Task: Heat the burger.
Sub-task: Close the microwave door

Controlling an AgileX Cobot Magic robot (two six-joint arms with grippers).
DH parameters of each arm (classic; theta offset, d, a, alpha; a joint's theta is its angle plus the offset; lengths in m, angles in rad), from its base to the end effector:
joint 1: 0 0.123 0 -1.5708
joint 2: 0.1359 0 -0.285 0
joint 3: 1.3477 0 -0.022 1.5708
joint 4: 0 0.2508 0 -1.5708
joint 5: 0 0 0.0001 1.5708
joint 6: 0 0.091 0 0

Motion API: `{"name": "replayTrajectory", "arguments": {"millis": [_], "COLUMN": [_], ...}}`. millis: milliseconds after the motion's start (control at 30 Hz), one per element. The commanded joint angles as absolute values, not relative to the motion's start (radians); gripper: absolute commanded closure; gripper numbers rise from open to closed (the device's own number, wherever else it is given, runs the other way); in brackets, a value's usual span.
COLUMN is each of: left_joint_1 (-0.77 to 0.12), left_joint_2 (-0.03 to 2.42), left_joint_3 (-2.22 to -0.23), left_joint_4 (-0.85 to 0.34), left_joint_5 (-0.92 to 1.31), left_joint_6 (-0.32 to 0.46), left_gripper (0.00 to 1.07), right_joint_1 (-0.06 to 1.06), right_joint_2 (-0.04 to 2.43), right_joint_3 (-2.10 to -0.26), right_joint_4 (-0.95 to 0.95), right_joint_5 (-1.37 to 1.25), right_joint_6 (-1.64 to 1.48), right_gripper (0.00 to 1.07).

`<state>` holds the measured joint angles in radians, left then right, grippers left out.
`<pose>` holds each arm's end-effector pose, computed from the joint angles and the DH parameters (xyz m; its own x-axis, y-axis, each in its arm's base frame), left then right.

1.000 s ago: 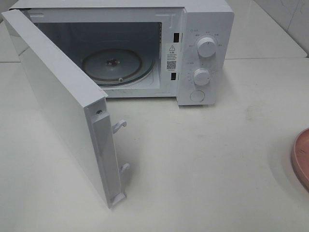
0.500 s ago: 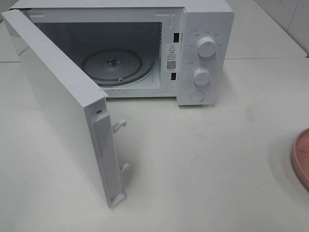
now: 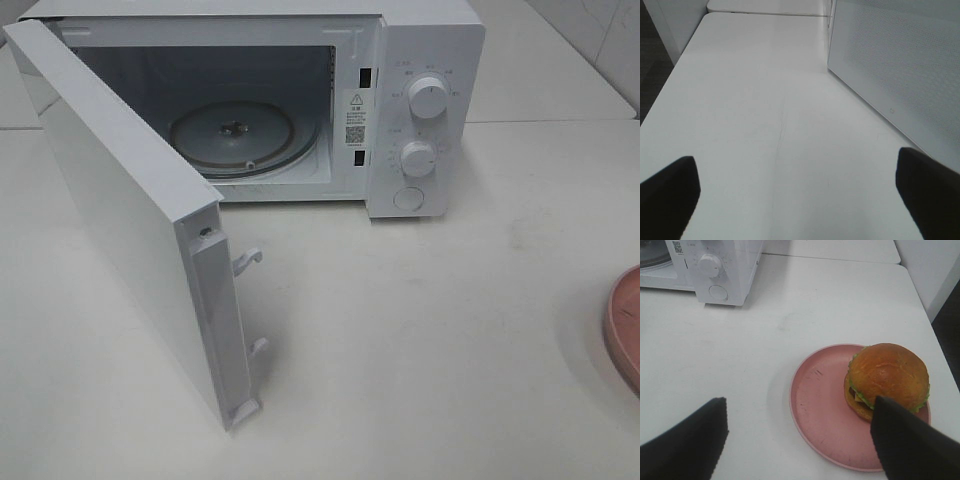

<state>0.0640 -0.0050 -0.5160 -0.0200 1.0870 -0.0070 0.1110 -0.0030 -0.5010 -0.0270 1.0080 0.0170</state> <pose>-0.0085 -0.0022 0.2796 -0.4589 -0.0457 -0.8873 -0.0557 0.9982 -0.0226 -0.0031 -0.0024 0.2819 -0.4024 -0.0423 -0.9145 -0.0889 0.9960 -0.0069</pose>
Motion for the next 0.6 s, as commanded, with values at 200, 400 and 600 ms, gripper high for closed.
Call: {"name": "replayTrajectory", "arguments": {"millis": [200,400,600], "left_joint_1": [0.066,0.066,0.066], "left_joint_2": [-0.010,-0.010,-0.007], "left_joint_3": [-0.516,-0.516,-0.524], "left_joint_4": [-0.020,-0.020,-0.020], "left_joint_5": [1.073,1.073,1.062], "left_joint_6": [-0.007,-0.007,0.000], "left_gripper": [0.07,0.07,0.07], "right_joint_1": [0.105,0.105,0.105], "right_joint_2": [-0.036,-0.036,-0.036], "right_joint_3": [-0.498,-0.498,-0.498], "right_joint_4": [-0.031,-0.031,-0.031], "right_joint_5": [0.995,0.995,0.995], "right_joint_6": [0.010,0.010,0.010], "right_gripper": [0.31,0.31,0.31]}}
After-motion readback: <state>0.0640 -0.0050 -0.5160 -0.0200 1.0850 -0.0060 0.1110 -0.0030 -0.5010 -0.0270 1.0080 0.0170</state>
